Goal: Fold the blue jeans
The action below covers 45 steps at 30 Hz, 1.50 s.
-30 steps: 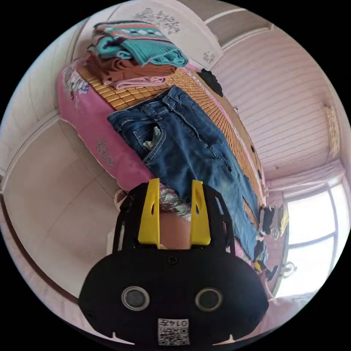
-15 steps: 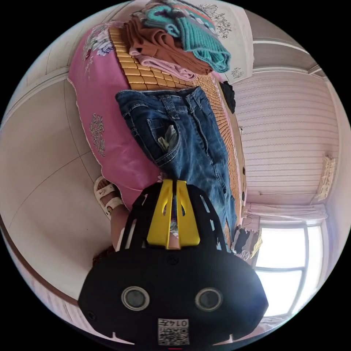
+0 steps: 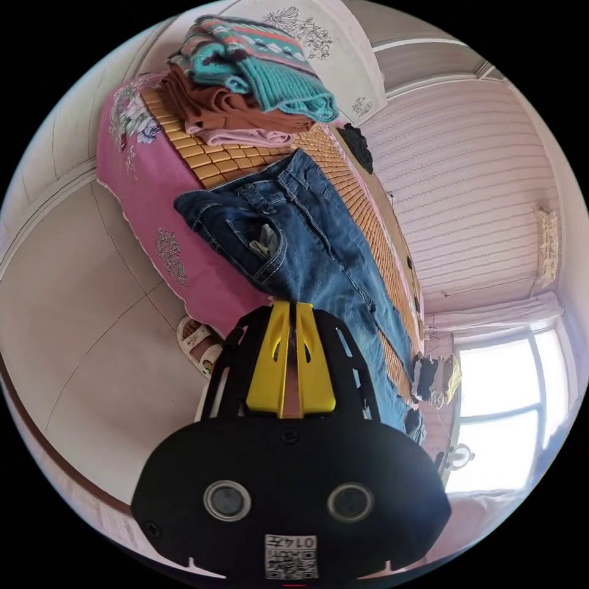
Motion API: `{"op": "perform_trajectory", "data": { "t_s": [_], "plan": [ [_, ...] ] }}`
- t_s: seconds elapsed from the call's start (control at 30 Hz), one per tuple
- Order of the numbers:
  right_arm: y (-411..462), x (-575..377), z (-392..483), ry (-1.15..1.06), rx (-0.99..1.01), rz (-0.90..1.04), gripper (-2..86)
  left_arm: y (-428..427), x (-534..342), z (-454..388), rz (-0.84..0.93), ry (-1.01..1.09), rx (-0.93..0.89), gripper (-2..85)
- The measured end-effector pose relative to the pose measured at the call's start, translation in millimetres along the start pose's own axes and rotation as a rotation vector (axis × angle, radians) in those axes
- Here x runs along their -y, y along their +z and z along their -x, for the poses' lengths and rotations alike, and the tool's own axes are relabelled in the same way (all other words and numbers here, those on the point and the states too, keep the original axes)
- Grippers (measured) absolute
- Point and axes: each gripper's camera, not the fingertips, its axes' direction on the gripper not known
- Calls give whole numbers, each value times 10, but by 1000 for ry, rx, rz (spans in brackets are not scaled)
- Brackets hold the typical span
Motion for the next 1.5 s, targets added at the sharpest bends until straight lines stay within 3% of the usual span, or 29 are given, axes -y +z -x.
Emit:
{"op": "perform_trajectory", "data": {
  "t_s": [0.27, 0.43, 0.63, 0.83, 0.93, 1.0, 1.13, 1.27, 1.37, 1.5],
  "plan": [
    [-601, 229, 758, -188, -120, -202, 22, -365, -304, -590, -119, 172, -38, -10],
    [-784, 755, 1422, -353, -215, -278, 37, -225, -169, -1211, -128, 343, 83, -10],
    [-694, 1514, 2153, -496, -347, -311, 38, 286, 121, -1710, -173, 331, 86, -10],
    [-344, 2417, 2712, -560, -429, -264, 39, 1191, 565, -2227, -129, 367, 200, -6],
    [-46, 3082, 2866, -521, -395, -189, 47, 1854, 834, -2435, -25, 391, 301, 10],
    [122, 3441, 2850, -441, -332, -154, 70, 2300, 929, -2457, 49, 300, 384, 40],
    [330, 3636, 2613, -329, -197, -186, 113, 2630, 696, -2724, 34, 430, 459, 60],
    [636, 3347, 2124, -333, -293, -165, 121, 2731, 252, -2899, -110, 537, 509, 65],
    [835, 3174, 1660, -283, -260, -116, 146, 2760, -131, -3031, -235, 617, 427, 49],
    [1126, 3184, 1199, -164, -97, -10, 169, 3435, -650, -3159, 2, 685, 269, 60]
  ]
}}
